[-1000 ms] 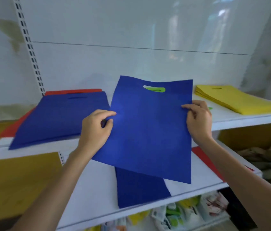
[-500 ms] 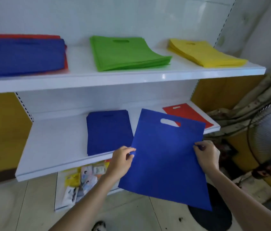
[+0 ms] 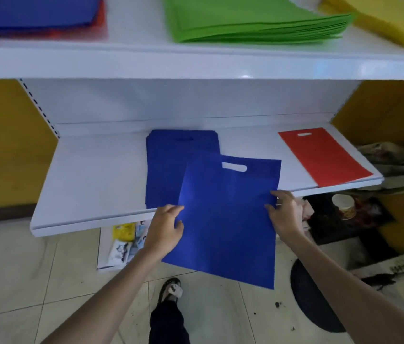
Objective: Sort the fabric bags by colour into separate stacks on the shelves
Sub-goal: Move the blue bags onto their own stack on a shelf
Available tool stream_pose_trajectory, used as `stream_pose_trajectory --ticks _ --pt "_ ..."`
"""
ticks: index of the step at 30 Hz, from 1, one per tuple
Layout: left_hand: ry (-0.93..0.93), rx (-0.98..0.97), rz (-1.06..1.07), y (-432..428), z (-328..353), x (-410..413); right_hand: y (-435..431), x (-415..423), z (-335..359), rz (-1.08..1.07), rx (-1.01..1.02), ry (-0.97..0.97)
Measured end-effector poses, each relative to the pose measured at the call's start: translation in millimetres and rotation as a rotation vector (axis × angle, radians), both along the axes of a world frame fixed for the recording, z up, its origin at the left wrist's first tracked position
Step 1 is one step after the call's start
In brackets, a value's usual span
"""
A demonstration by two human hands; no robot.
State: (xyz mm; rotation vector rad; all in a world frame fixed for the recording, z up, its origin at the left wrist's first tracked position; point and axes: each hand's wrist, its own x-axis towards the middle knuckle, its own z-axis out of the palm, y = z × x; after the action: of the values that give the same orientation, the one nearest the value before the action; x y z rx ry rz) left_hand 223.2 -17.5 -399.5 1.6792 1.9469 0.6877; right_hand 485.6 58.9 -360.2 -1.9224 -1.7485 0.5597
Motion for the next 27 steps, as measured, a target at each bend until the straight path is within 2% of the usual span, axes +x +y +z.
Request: stream_pose_trajectory --ticks 6,11,14,16,18,20,23,27 --pt "0.054 0.008 0.115 53.5 -18.8 -69.8 95.8 -90.6 -26.3 0.163 0.03 0.027" --pt "0.122 -0.095 0.03 107.2 -32.3 -118.9 162.3 -149.1 -52.3 0.185 0.026 -0.002" --pt "0.253 -0.286 -0.055 122.9 -46.9 -131.0 185.4 -168.3 -76.8 0.228 -0.103 -0.186" --pt "0.458 -0.416 -0.052 125.7 -54.7 -136.0 186.1 -174.4 -88.6 0.189 -0.305 -0.392" --pt "0.541 -0.481 -0.002 124.4 -58.8 -135.9 178.6 -175.5 -93.8 0.124 -0.465 -0.458" --pt "0.505 -0.426 0.039 121.1 -58.6 -132.0 171.5 -176.0 -94.7 0.123 -0.42 -0.431" --pt "0.441 -0.293 0.055 110.3 -46.5 -123.4 154.8 -172.1 -84.1 0.203 -0.202 -0.385" --pt "0.405 -0.271 0.004 82.4 -16.5 -104.3 120.1 -158.7 -56.0 0.247 -0.104 -0.307"
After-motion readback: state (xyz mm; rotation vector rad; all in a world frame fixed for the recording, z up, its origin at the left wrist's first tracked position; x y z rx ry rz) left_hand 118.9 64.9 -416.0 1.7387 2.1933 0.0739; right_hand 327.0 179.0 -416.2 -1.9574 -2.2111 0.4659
